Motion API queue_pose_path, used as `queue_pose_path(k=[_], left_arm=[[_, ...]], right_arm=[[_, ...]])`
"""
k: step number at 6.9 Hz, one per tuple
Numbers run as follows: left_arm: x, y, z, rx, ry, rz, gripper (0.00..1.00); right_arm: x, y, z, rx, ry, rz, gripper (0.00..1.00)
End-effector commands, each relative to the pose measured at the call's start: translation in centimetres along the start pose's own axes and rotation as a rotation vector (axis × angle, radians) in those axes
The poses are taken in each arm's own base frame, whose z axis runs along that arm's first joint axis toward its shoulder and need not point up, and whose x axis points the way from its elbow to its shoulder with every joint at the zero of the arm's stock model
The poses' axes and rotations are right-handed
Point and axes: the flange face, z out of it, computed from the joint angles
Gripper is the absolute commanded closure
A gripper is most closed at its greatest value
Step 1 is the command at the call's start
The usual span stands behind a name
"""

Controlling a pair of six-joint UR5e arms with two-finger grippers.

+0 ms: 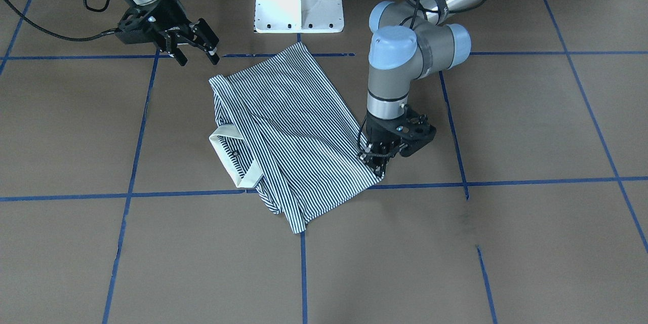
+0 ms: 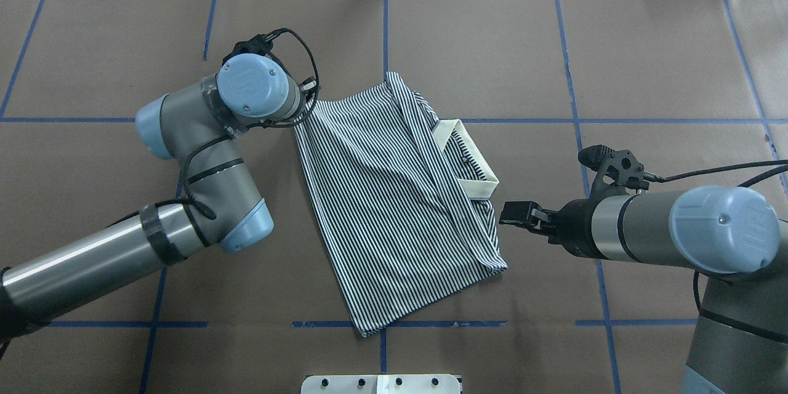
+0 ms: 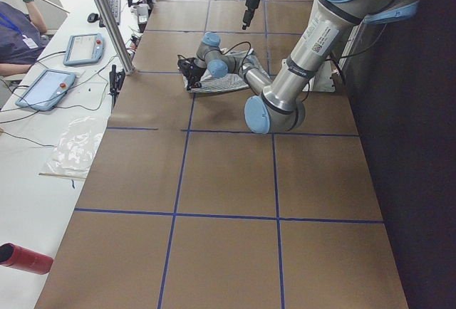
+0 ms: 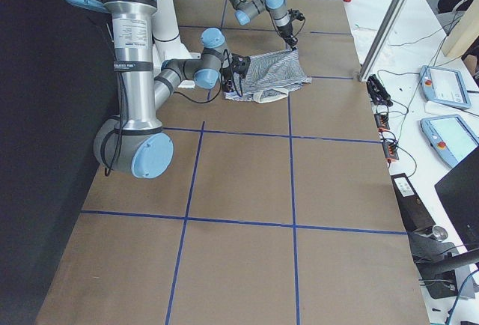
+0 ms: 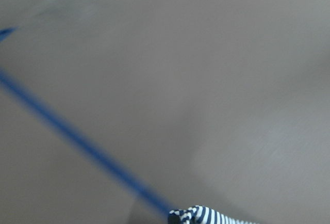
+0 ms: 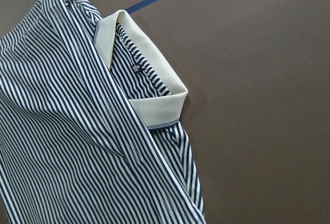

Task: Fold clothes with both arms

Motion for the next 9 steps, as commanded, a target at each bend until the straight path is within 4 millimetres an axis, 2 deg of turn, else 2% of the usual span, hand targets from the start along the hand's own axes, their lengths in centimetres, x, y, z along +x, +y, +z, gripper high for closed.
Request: queue_pose_path(k=[1, 2, 3, 5, 6, 7, 8, 9], left_arm=[[3.2, -2.4, 1.9, 0.088, 0.12, 0.138, 1.0], [4.8, -2.3, 1.9, 0.102, 0.127, 0.157, 0.87], [5.0, -2.3, 1.8, 0.105, 0.143, 0.204, 0.01], [5.0, -4.3, 1.4, 0.132, 0.139, 0.3, 0.0], [4.9, -6.0, 0.8, 0.135, 0.134, 0.325, 0.0], [3.8, -5.8, 0.7, 0.079, 0.116, 0.384, 0.0], [1.8, -5.7, -0.7, 0.04, 0.07, 0.428, 0.0], [-1.1, -5.7, -4.3, 0.042, 0.087, 0.461, 0.0]], right_arm=[[-0.1, 0.1, 0.2, -0.001, 0.001, -0.001, 0.0], [0.0, 0.2, 0.5, -0.002, 0.006, -0.002, 0.0], [-0.6, 0.4, 0.5, -0.005, 0.0, -0.007, 0.0], [-0.9, -0.3, 2.4, 0.035, 0.036, -0.009, 0.0], [-3.3, -0.8, 3.4, 0.048, 0.091, -0.073, 0.0], [-6.5, -1.0, 5.0, 0.044, 0.182, -0.161, 0.0], [-9.3, -1.2, 7.3, 0.044, 0.254, -0.199, 0.0], [-11.2, -1.3, 9.8, 0.035, 0.279, -0.212, 0.0]])
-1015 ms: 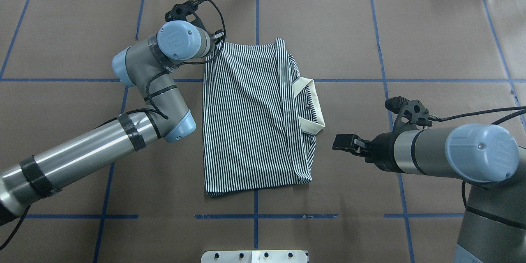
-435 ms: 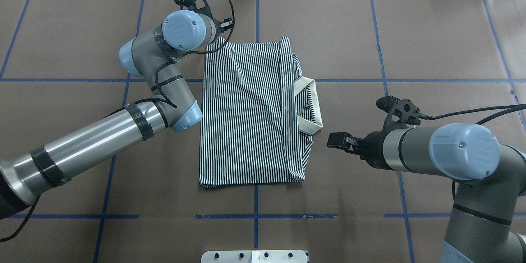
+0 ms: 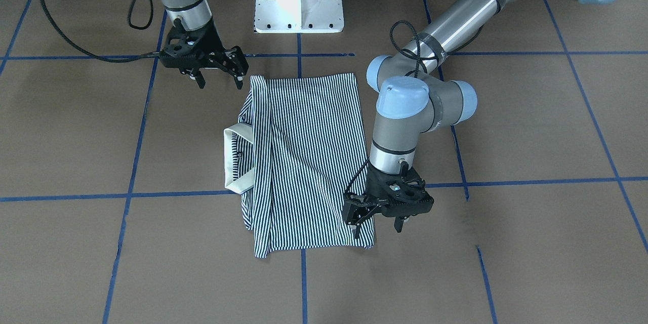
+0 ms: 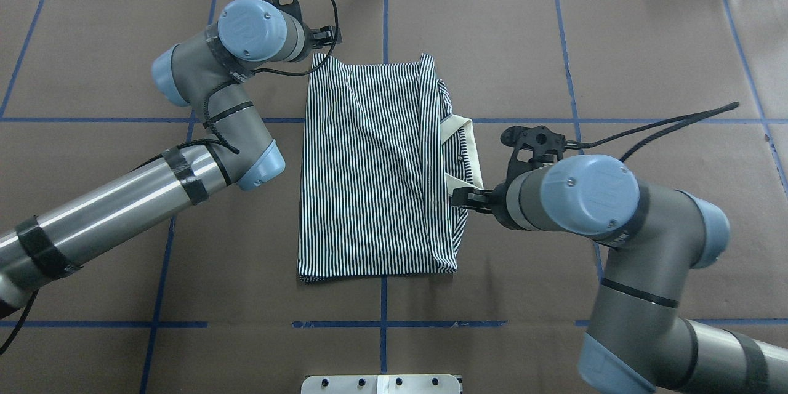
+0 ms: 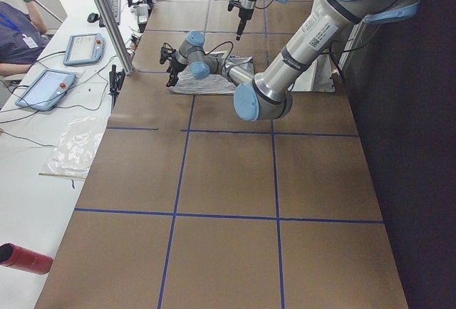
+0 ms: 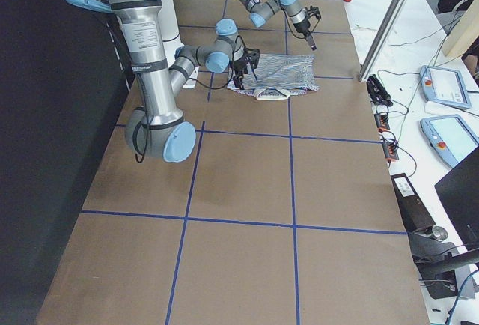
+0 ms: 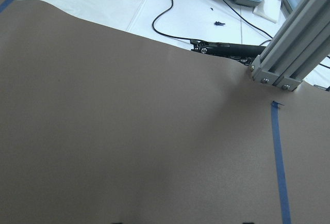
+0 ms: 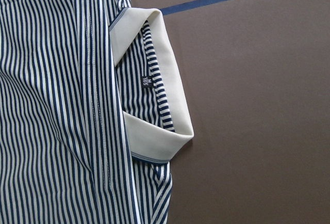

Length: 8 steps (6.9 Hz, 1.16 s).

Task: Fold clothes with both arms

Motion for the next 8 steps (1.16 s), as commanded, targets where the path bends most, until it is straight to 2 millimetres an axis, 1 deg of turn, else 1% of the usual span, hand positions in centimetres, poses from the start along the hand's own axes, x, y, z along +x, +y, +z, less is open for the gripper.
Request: queue_pose_path(k=[1, 2, 3, 4, 5, 6, 8], left_arm=[[-3.5, 1.7, -7.0, -0.034, 0.011, 0.047, 0.0], [-3.5, 2.0, -9.9, -0.066, 0.018, 0.046, 0.0], [-4.0, 2.3, -11.8, -0.078, 0.016, 0.045, 0.0], [-4.7, 2.6, -12.9, -0.077, 0.023, 0.046, 0.0], [-5.1, 2.8, -13.0, -0.085, 0.024, 0.045, 0.0], [-5.0, 2.9, -13.1, -0.089, 0.026, 0.045, 0.0], [-5.0, 2.9, -13.1, -0.09, 0.029, 0.039, 0.0]], right_arm=[[-6.2, 0.0, 3.9, -0.037, 0.102, -0.043, 0.0], [-8.1, 1.4, 4.1, -0.067, 0.146, -0.083, 0.0], [-8.5, 2.6, 4.4, -0.096, 0.186, -0.154, 0.0], [-8.5, 4.2, 5.6, -0.121, 0.203, -0.213, 0.0], [-8.2, 4.6, 6.4, -0.139, 0.219, -0.244, 0.0], [-7.8, 5.1, 7.0, -0.16, 0.249, -0.271, 0.0], [-7.0, 5.7, 7.5, -0.226, 0.284, -0.328, 0.0]])
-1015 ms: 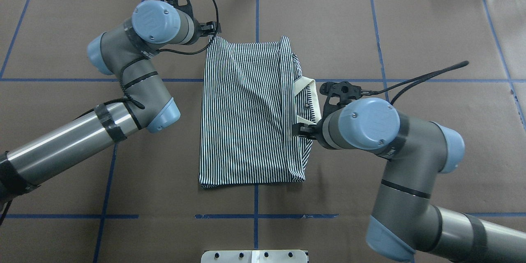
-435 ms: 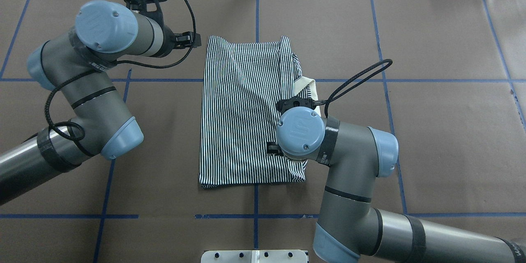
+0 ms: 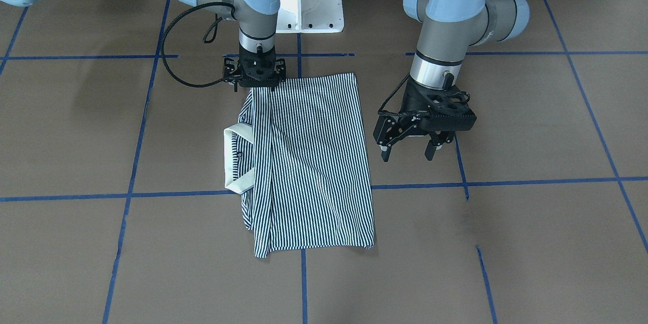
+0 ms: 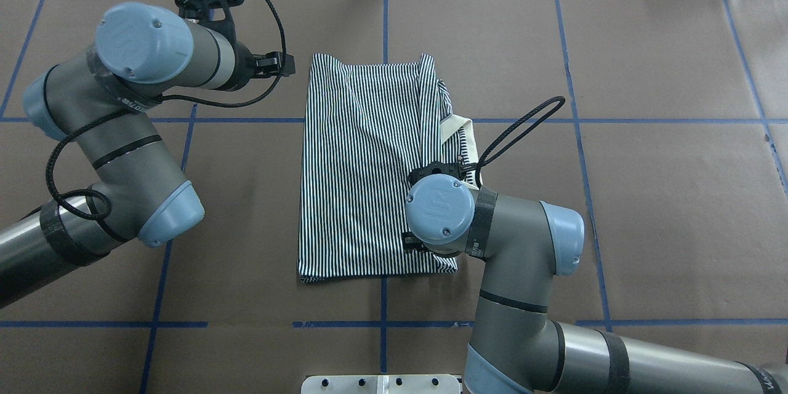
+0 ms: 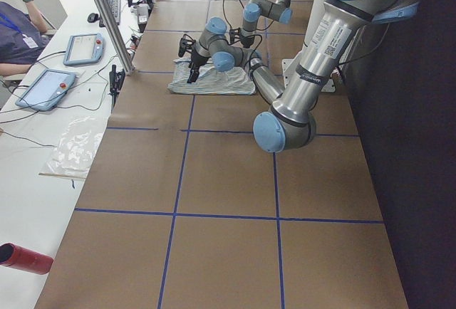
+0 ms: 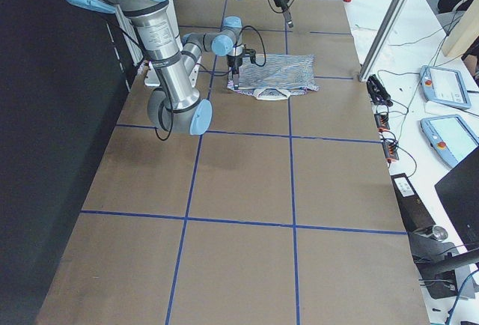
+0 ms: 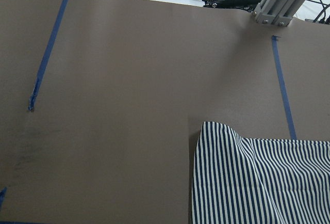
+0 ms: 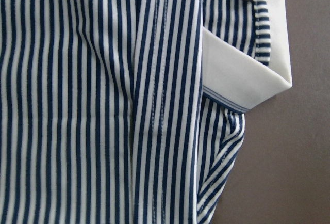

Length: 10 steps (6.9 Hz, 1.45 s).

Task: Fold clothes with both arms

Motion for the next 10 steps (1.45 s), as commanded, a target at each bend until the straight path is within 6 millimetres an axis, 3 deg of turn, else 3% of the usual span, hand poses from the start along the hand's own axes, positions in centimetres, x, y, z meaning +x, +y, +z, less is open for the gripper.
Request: queue_pose_path(k=[1, 3, 5, 7, 8, 9, 10], left_arm=[[0.0, 0.0, -0.1, 0.0, 0.003, -0.006, 0.0], [0.1, 0.0, -0.3, -0.001, 0.006, -0.007, 0.0], [0.4, 0.3, -0.6, -0.017, 0.02, -0.009, 0.0], [0.7, 0.5, -0.6, -0.02, 0.025, -0.007, 0.0], [0.7, 0.6, -0.6, -0.021, 0.026, -0.006, 0.0], [0.8, 0.6, -0.7, -0.021, 0.028, -0.006, 0.0], [0.8, 0.6, -0.7, -0.021, 0.028, -0.006, 0.0]], right_arm=[[0.4, 0.4, 0.7, -0.037, 0.021, -0.037, 0.0], [0.6, 0.4, 0.8, -0.038, 0.025, -0.035, 0.0], [2.0, -0.6, 1.1, -0.047, 0.067, -0.049, 0.0], [5.6, -0.8, 2.5, -0.055, 0.103, -0.042, 0.0], [8.3, -0.1, 1.9, -0.05, 0.101, -0.078, 0.0], [12.1, 1.5, 2.8, -0.061, 0.123, -0.077, 0.0], [13.2, 1.8, 1.7, -0.05, 0.109, -0.087, 0.0]])
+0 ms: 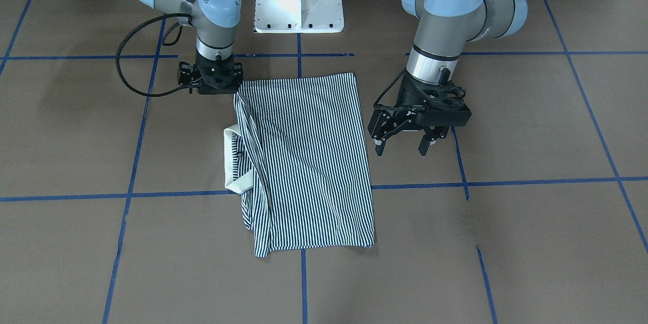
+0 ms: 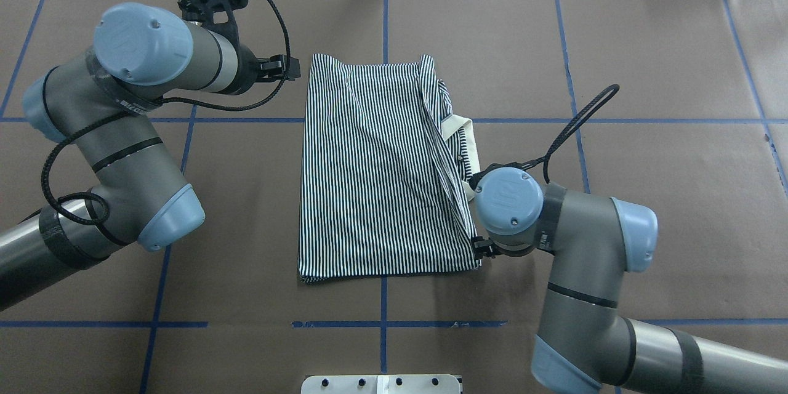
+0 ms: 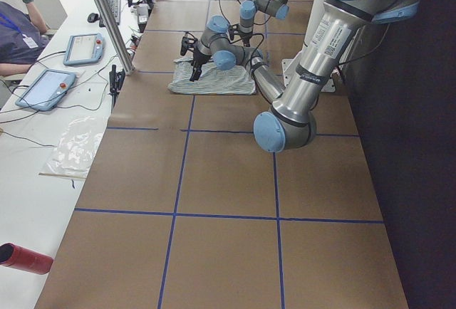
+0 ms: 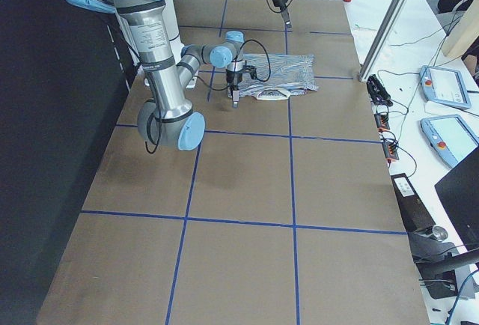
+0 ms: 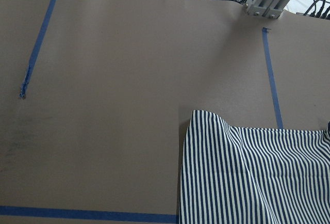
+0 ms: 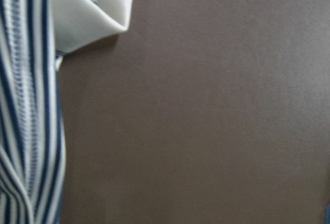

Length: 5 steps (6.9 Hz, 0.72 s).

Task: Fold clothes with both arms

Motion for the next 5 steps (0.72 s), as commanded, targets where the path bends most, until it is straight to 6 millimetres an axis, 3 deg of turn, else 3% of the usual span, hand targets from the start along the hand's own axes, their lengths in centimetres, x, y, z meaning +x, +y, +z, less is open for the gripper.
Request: queue_pose_path(k=[1, 3, 4, 5], left_arm=[[-0.1, 0.0, 0.0, -0.001, 0.0, 0.0, 0.0], [0.0, 0.0, -0.1, 0.0, 0.001, 0.005, 0.0], [-0.1, 0.1, 0.0, -0.001, 0.0, 0.009, 0.0], [-0.3, 0.0, 0.3, 0.001, -0.001, 0.012, 0.0]], right_arm=[[2.3, -0.2, -1.8, 0.027, -0.025, -0.002, 0.0], [-2.2, -8.3, -5.9, 0.095, -0.053, 0.002, 0.0], [-4.0, -11.3, -6.0, 0.095, -0.032, -0.029, 0.0], [-5.9, -13.1, -5.3, 0.122, -0.071, -0.045, 0.0]])
